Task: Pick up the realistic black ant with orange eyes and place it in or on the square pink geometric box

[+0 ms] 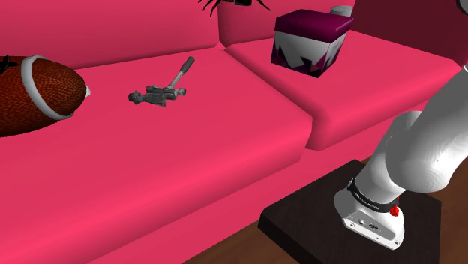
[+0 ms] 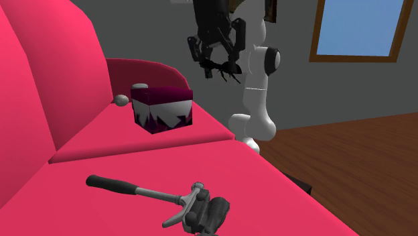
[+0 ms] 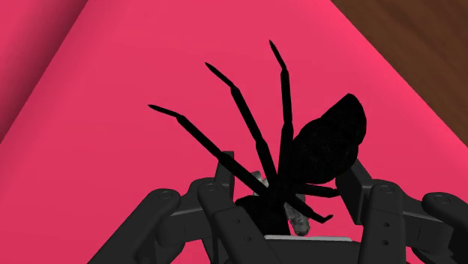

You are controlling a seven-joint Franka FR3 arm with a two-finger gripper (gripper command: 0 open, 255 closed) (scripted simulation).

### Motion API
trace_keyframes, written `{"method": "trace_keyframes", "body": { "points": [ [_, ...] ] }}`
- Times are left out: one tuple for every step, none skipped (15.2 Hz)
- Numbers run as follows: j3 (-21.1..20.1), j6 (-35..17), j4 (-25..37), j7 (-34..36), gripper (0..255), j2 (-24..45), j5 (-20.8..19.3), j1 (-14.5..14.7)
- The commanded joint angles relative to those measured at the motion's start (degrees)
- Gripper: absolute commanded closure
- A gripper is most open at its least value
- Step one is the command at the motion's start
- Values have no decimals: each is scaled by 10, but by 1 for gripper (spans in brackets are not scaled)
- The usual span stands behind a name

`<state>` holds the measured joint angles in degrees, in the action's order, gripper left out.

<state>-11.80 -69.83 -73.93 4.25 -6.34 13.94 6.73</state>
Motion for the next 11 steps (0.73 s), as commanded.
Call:
{"method": "trace_keyframes", "body": {
  "points": [
    [19,7,-19,-32,255,-19,3,-13],
    [29,10,-27,-48,255,-27,3,-20],
    [39,13,-35,-63,255,-34,3,-26],
    [48,16,-42,-79,255,-40,2,-32],
    [58,19,-48,-95,255,-46,1,-37],
    [68,22,-53,-110,255,-51,0,-43],
    [78,26,-57,-126,255,-55,-2,-49],
    [88,29,-60,-142,255,-58,-4,-54],
    [98,32,-63,-157,255,-61,-6,-59],
    [108,36,-65,-173,255,-63,-9,-65],
    [118,39,-66,-188,255,-64,-11,-70]
  ]
}}
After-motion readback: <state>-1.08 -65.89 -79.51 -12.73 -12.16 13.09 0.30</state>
